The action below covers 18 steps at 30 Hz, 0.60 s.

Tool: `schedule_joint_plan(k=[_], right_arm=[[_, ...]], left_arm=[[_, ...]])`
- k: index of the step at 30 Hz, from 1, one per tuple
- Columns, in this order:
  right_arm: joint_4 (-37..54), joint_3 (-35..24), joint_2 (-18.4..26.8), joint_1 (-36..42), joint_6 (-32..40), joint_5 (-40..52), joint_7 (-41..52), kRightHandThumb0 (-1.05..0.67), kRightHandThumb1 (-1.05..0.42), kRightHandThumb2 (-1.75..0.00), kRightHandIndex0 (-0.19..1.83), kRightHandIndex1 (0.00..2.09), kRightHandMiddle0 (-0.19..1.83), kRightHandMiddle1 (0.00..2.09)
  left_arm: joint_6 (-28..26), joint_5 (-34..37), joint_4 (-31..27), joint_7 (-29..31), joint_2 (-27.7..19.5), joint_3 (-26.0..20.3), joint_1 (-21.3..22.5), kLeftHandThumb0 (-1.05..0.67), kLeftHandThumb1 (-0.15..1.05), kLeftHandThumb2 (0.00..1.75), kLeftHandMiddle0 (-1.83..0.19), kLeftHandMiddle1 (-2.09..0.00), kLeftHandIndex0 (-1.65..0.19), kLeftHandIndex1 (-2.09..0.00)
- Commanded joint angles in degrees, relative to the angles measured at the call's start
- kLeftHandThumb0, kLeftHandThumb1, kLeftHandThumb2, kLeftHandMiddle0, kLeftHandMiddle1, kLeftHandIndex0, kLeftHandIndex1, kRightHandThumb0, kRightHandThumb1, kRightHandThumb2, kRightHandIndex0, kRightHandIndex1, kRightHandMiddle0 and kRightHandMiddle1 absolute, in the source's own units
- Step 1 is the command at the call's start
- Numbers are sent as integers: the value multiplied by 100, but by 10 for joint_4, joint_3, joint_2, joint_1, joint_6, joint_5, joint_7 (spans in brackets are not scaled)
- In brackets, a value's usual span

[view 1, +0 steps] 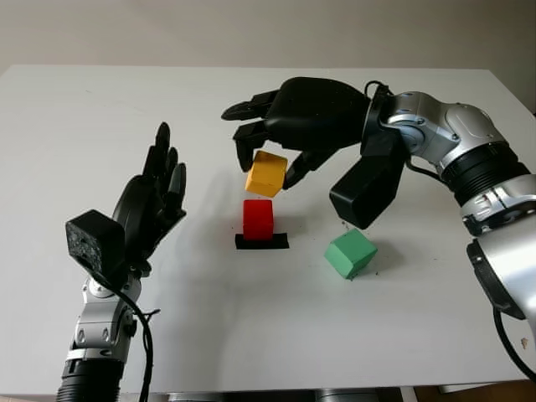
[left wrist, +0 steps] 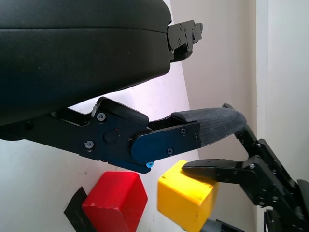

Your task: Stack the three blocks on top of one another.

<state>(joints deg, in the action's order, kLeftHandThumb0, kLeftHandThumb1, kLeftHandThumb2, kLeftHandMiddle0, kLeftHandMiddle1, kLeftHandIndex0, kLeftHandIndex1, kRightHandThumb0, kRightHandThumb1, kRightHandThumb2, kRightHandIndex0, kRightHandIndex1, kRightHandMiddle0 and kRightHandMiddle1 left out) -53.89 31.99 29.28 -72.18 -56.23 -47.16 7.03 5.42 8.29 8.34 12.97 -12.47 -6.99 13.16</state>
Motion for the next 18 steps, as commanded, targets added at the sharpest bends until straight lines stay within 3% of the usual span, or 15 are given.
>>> schedule_joint_plan(k=[1, 18], right_arm=[[0, 4, -4, -23, -6, -2, -1, -33, -96, -7, 27, 5, 52, 118], [-7, 20, -7, -30, -32, -5, 18, -32, -97, -6, 27, 5, 52, 116]], left_arm=[[0, 3, -13, -3, 5, -2, 2, -80, 105, 65, 19, -3, 19, 0], [-2, -1, -31, -15, 12, 2, -14, -80, 105, 65, 19, -1, 19, 0]])
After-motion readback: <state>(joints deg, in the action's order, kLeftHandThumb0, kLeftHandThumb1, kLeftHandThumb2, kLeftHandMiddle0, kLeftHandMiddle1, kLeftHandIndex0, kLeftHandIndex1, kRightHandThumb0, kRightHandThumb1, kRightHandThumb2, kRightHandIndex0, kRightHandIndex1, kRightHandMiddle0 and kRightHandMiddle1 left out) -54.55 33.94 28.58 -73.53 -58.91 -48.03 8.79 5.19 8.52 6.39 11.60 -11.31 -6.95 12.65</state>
